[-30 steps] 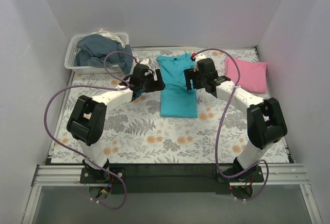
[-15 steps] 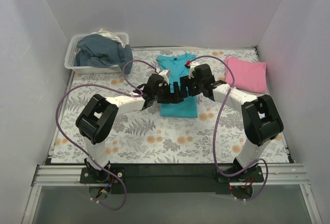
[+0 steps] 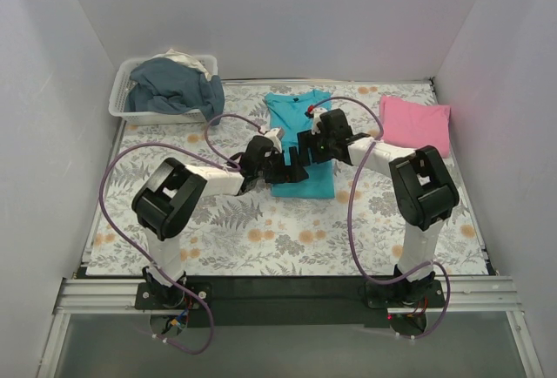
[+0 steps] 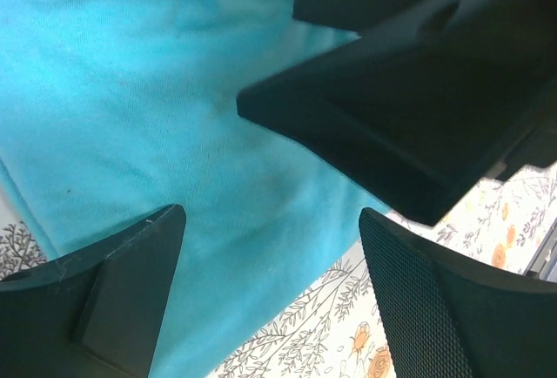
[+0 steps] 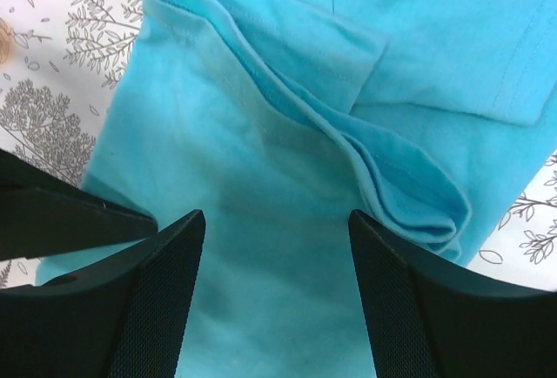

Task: Fold and stack the t-shirts
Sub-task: Fold the tshirt

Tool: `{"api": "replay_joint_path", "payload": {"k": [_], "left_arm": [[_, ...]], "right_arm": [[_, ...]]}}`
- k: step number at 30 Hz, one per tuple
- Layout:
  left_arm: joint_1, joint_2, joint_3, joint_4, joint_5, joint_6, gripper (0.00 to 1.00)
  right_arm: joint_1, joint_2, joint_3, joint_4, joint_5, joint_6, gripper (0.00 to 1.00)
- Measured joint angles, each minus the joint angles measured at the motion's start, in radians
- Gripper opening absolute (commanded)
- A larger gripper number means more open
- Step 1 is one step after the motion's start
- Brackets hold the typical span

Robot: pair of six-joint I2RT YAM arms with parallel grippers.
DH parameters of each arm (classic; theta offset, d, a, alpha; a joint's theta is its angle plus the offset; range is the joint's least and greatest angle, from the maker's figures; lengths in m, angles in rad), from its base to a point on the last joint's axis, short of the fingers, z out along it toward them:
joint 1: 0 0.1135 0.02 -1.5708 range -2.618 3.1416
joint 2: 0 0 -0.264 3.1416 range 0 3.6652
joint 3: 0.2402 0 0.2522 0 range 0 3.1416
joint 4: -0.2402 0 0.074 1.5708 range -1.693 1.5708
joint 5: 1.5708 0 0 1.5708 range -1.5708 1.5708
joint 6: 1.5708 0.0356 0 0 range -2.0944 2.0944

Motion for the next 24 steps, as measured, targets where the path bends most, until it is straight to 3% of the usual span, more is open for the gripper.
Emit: {"api": "replay_joint_path", "payload": {"k": [7,14,24], "left_arm": [[-0.021,-0.024,-0.072,0.089,-0.008,-0.008,0.75],[-0.058,-0.139,-0.135,0.018,-0.035,0.005,0.77],[-0.065,-0.554,-0.296,-0.076,-0.194,-0.009,0.8]], "right_arm": [[-0.045,0.031,0.07,0.0,0.019,-0.003,0.61],[-0.099,0.016,0.05,0.006,0.058,-0.018,0.62],[-0.026,-0.46,-0.366,0.008,0.094,0.017,0.6]]}}
